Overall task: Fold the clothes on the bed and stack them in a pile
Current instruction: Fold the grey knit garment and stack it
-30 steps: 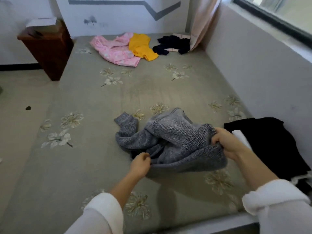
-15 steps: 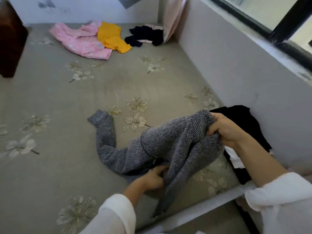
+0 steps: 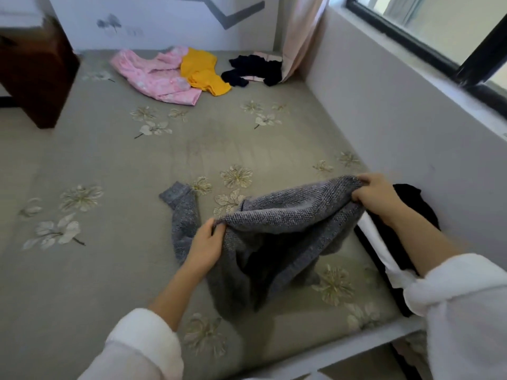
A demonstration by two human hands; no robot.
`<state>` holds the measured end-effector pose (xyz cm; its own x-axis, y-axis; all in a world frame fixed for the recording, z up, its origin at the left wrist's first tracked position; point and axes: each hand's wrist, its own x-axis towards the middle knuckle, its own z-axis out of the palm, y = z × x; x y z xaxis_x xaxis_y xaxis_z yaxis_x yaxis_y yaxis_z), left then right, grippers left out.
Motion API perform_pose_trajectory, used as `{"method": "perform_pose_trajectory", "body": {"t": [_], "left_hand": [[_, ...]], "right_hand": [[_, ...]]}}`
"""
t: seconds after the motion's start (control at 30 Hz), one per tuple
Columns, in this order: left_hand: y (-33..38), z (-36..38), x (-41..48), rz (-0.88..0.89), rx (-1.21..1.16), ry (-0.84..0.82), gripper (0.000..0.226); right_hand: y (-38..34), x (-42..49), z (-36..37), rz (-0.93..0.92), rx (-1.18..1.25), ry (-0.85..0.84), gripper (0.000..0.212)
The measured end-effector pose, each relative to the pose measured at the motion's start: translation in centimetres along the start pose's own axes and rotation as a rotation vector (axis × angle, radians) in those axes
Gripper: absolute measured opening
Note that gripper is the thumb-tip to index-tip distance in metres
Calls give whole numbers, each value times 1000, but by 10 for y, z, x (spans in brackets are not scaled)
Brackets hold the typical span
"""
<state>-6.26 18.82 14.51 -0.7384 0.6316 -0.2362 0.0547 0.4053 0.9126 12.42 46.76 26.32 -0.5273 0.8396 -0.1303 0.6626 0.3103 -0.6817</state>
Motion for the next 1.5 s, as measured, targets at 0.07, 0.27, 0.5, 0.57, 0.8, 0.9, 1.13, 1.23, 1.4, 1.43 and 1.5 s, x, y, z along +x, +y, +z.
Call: {"method": "perform_pose_trajectory", "body": {"t": [0.07, 0.27, 0.5, 0.57, 0.8, 0.9, 1.13, 1.23, 1.4, 1.43, 1.5], "left_hand": [[23, -19, 10, 51, -12, 19, 18], [68, -49, 14, 42, -5, 34, 24], [84, -52, -3, 43, -11, 0, 25], [87, -50, -9, 46, -46, -46, 24], [74, -56, -37, 74, 61, -555, 32], [42, -36, -51, -136, 272, -822, 24], [-30, 20, -49, -623, -31, -360, 33], [-38, 37, -43, -687, -271, -187, 38], [-31, 63, -50, -751, -764, -211, 25], [-28, 64, -50, -740, -917, -206, 23], [-24, 58, -44, -679, -1165, -97, 15]], "right_hand": [[13, -6, 25, 7, -94, -15, 19], [23, -25, 89, 72, 63, 121, 36], [3, -82, 152, -395, -371, 68, 96], [6, -83, 168, -298, -391, 6, 92], [-43, -17, 102, 26, 433, 113, 29], [-56, -15, 73, -73, 305, 34, 28], [-51, -38, 58, -89, 348, -60, 14], [-51, -53, 41, -125, 381, -87, 15], [-60, -80, 15, -205, 565, -126, 21], [-62, -84, 11, -214, 622, -132, 20], [-64, -89, 0, -188, 752, -153, 18]]}}
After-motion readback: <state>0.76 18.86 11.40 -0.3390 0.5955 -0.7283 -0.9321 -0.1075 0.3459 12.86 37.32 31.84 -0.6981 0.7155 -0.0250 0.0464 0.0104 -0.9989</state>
